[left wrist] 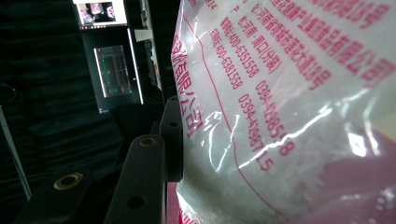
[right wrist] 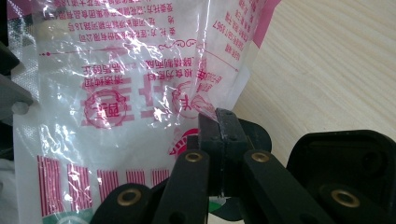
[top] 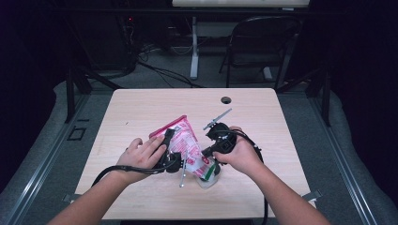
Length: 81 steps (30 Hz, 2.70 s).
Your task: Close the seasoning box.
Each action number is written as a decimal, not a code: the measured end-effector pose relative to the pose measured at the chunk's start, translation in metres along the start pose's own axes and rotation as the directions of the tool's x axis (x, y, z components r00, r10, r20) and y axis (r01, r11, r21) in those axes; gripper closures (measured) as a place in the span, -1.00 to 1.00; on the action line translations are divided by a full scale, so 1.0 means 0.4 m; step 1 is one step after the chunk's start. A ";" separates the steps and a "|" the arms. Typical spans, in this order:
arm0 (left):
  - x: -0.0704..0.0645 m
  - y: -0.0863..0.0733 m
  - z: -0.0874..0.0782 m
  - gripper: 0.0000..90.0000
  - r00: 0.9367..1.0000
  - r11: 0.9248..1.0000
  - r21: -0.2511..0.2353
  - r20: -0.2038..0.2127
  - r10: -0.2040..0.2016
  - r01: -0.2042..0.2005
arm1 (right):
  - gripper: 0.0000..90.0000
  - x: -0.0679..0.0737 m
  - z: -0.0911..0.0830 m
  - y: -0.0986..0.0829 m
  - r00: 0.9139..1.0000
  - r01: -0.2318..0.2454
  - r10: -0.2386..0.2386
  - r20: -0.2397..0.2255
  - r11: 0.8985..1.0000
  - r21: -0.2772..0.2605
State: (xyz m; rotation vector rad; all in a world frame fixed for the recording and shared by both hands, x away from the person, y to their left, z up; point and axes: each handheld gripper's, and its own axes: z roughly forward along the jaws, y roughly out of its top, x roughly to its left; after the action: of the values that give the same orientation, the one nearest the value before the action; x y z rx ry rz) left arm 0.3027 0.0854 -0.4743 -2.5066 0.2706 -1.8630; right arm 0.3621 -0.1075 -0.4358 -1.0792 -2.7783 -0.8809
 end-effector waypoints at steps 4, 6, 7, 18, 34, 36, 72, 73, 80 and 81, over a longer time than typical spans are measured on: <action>-0.002 -0.001 0.000 0.49 1.000 1.000 0.001 -0.001 0.008 -0.008 | 1.00 0.000 0.001 0.000 1.000 0.000 0.000 0.001 1.000 -0.002; -0.001 -0.001 0.000 0.49 1.000 1.000 0.001 0.000 0.006 -0.006 | 1.00 -0.001 0.001 0.001 1.000 0.002 -0.002 0.001 1.000 0.000; -0.001 -0.001 0.001 0.49 1.000 1.000 0.000 -0.001 0.007 -0.007 | 1.00 -0.001 0.002 0.000 1.000 -0.002 0.002 -0.004 1.000 -0.006; 0.003 -0.001 0.000 0.50 1.000 1.000 -0.001 -0.007 0.010 -0.010 | 1.00 0.000 0.000 0.001 1.000 0.001 -0.001 0.000 1.000 -0.003; 0.006 0.003 0.000 0.50 1.000 1.000 -0.003 -0.009 0.017 -0.017 | 1.00 -0.004 -0.005 -0.001 1.000 0.004 -0.004 -0.001 1.000 -0.003; 0.006 0.003 0.000 0.50 1.000 1.000 -0.003 -0.010 0.018 -0.018 | 1.00 -0.004 -0.005 -0.001 1.000 0.005 -0.005 -0.001 1.000 -0.003; 0.021 0.012 -0.012 0.52 0.997 0.997 0.003 -0.025 0.072 -0.072 | 1.00 -0.001 -0.010 -0.003 1.000 -0.003 0.003 -0.001 1.000 -0.016; 0.021 0.012 -0.012 0.52 0.997 0.997 0.003 -0.025 0.072 -0.072 | 1.00 -0.001 -0.010 -0.003 1.000 -0.003 0.003 -0.001 1.000 -0.016; 0.024 0.013 -0.013 0.52 0.997 0.997 0.001 -0.031 0.074 -0.074 | 1.00 -0.001 -0.010 -0.003 1.000 -0.003 0.003 -0.002 1.000 -0.017; 0.023 0.013 -0.013 0.52 0.997 0.997 0.000 -0.033 0.071 -0.072 | 1.00 -0.001 -0.011 -0.003 1.000 -0.003 0.003 -0.002 1.000 -0.016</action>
State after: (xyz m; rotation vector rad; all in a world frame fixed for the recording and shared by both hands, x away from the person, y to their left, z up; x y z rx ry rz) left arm 0.2995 0.0796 -0.4647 -2.4345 0.3569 -1.8791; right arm 0.3610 -0.1106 -0.4329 -1.0842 -2.7723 -0.9050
